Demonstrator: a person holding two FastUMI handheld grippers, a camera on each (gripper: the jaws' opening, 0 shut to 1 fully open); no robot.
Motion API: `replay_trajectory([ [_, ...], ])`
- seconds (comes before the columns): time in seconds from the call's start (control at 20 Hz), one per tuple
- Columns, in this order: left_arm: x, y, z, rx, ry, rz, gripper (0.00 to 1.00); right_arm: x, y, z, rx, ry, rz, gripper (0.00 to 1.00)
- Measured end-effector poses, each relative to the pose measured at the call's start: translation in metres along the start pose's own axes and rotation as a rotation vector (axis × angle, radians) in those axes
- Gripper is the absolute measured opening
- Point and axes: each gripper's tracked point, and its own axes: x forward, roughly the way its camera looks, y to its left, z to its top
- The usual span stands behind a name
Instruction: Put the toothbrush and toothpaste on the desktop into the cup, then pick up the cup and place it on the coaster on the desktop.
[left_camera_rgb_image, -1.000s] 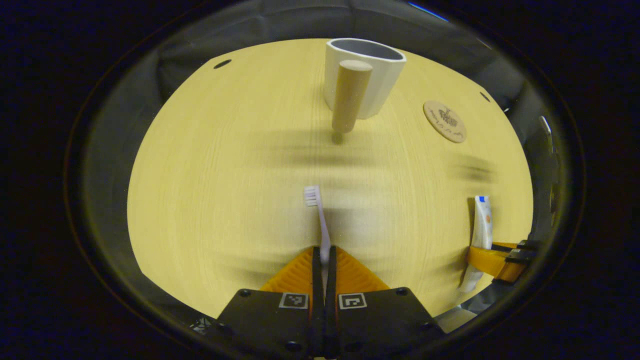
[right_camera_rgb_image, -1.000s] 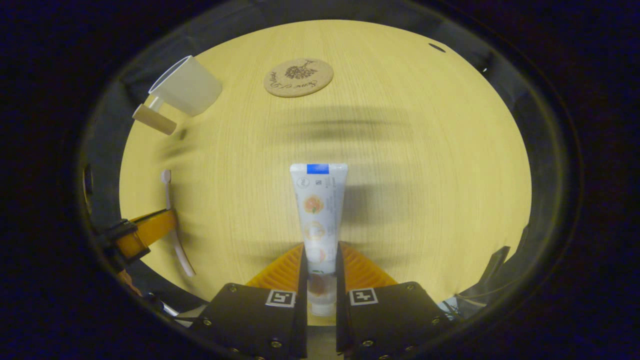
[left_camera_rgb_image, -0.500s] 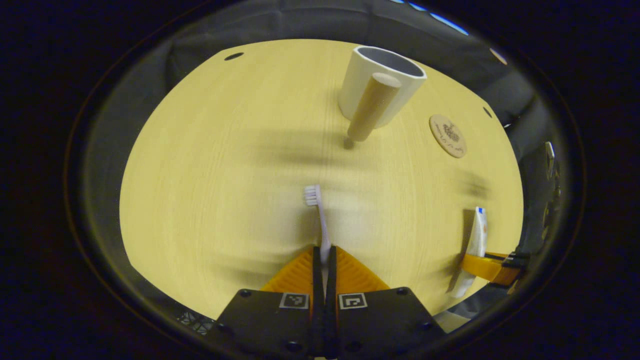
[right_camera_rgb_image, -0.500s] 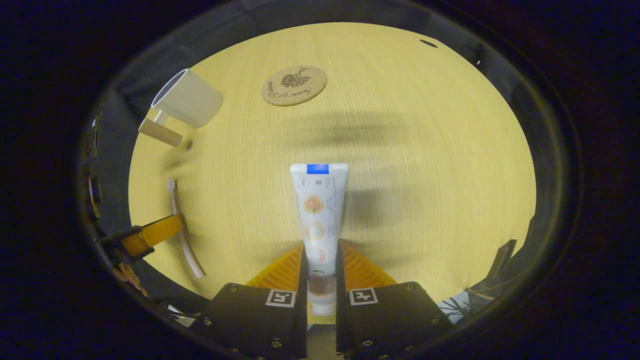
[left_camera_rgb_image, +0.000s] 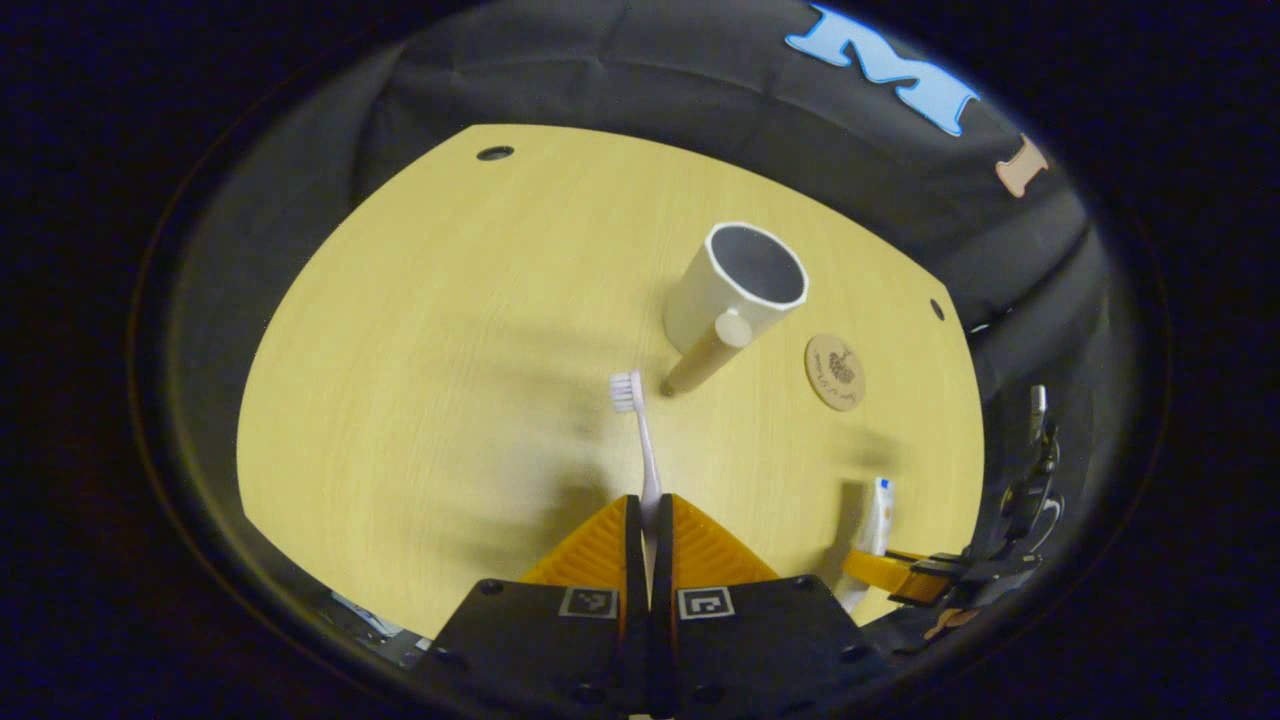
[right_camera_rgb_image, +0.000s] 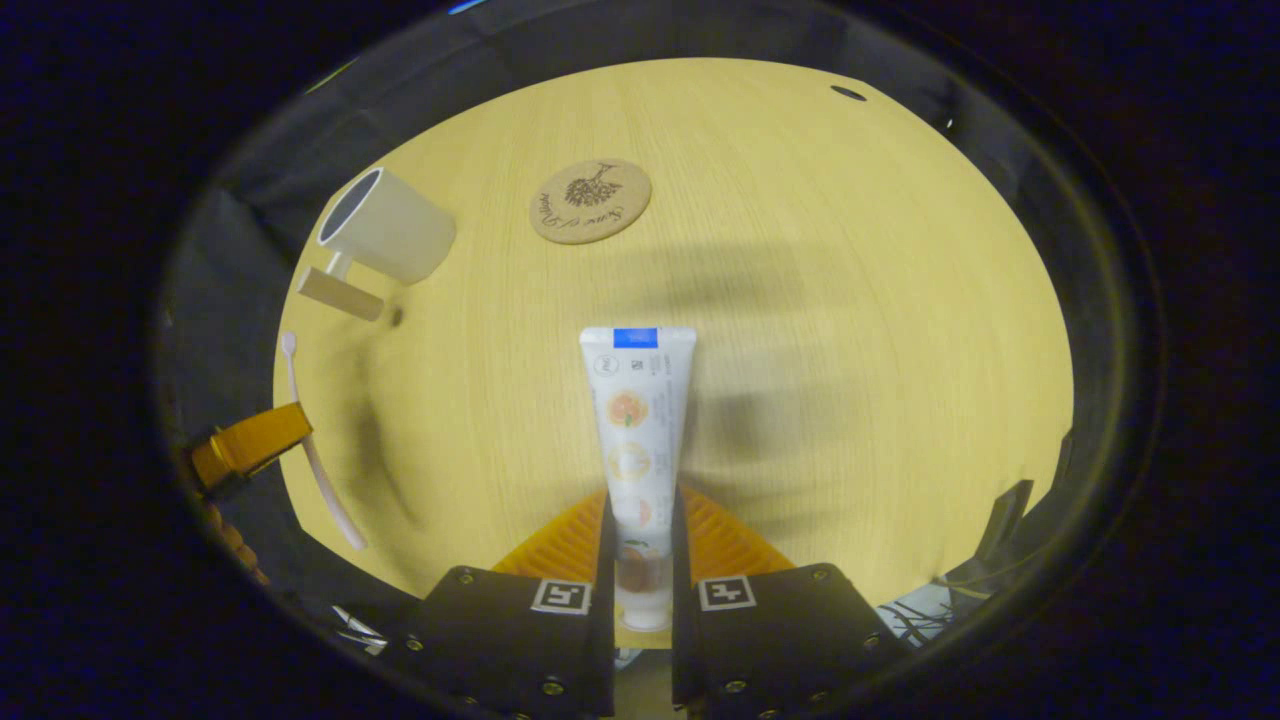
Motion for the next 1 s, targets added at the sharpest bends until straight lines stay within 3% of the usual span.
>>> replay_trajectory([
  [0.5,-0.053,-0.057,0.126,0.008,-0.196,-0.098,0.08,-0.003,0.002,0.004,0.012,-0.001,0.021,0.24],
  [0.55,-0.052,-0.056,0.135,0.014,-0.211,-0.096,0.13,-0.004,0.002,0.005,0.014,-0.001,0.023,0.24],
  [0.6,-0.050,-0.058,0.145,0.019,-0.226,-0.094,0.08,-0.005,0.002,0.005,0.015,0.000,0.025,0.24],
  [1.0,-0.014,-0.076,0.215,0.149,-0.353,-0.057,0.07,-0.007,0.006,0.004,0.035,-0.009,0.073,0.25],
])
